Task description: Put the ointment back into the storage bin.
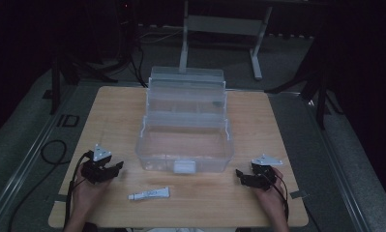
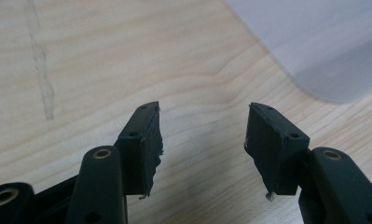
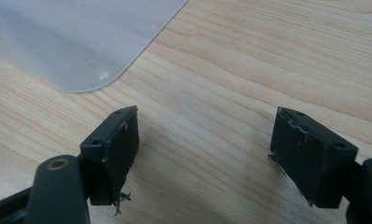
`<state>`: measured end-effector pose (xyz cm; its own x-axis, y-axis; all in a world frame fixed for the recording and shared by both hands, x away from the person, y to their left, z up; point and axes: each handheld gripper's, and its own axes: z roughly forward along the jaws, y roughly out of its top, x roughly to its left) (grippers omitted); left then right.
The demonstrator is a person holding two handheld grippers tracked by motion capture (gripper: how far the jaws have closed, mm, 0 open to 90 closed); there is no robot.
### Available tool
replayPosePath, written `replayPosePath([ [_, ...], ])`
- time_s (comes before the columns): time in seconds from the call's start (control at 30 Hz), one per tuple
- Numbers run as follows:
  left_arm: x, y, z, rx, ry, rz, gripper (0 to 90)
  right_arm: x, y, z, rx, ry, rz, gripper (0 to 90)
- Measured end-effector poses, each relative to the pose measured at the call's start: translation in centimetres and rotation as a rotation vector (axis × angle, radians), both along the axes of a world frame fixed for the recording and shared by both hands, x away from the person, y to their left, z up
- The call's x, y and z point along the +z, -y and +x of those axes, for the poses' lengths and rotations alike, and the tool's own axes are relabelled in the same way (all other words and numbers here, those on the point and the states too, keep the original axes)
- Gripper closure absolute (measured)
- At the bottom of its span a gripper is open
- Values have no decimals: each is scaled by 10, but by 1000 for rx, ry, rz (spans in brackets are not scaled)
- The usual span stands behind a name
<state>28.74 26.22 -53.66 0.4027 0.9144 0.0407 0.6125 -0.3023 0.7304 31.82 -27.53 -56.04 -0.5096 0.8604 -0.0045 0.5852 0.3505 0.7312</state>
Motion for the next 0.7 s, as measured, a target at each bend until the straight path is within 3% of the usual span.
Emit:
replayPosePath([
  [0.13, 7, -3, -2, -31, -3, -26, 472, 0, 0, 0, 0, 0, 0, 232],
  [0.2, 9, -5, -3, -57, -23, -34, 463, 0, 0, 0, 0, 0, 1, 232],
  [0.3, 10, -5, -6, -72, -23, -6, 465, 0, 0, 0, 0, 0, 0, 232],
  [0.5, 20, -9, -13, -94, -8, -21, 466, 0, 0, 0, 0, 0, 1, 232],
  [0.7, 36, -12, -21, -93, -5, 0, 460, 0, 0, 0, 0, 0, 0, 232],
])
